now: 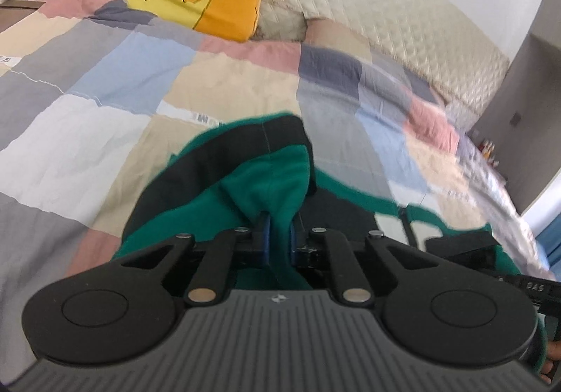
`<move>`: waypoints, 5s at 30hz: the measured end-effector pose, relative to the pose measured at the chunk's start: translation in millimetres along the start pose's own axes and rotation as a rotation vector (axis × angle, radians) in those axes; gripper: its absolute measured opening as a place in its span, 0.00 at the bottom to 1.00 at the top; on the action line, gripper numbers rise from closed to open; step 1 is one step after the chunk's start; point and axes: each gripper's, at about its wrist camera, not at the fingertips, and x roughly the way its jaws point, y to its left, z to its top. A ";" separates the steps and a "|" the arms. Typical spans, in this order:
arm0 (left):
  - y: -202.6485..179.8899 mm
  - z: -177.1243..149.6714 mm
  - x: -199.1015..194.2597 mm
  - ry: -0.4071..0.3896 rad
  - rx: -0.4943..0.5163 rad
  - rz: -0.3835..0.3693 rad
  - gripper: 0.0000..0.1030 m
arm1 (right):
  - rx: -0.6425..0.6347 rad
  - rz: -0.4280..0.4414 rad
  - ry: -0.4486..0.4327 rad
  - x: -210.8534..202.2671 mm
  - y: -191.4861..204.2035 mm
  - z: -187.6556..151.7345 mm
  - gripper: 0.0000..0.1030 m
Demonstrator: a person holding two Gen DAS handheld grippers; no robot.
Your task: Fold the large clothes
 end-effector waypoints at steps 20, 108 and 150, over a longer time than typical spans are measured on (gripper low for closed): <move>16.5 108.3 -15.1 -0.065 -0.137 0.092 0.09 | 0.254 -0.003 -0.117 -9.6 -42.5 66.9 0.10; 55.2 -143.5 -124.1 0.184 -0.439 -0.067 0.71 | 0.675 0.339 0.173 -78.0 -46.5 -141.0 0.89; 101.5 -136.5 -96.6 0.017 -0.779 -0.162 0.32 | 0.858 0.344 0.001 -77.0 -73.5 -145.4 0.30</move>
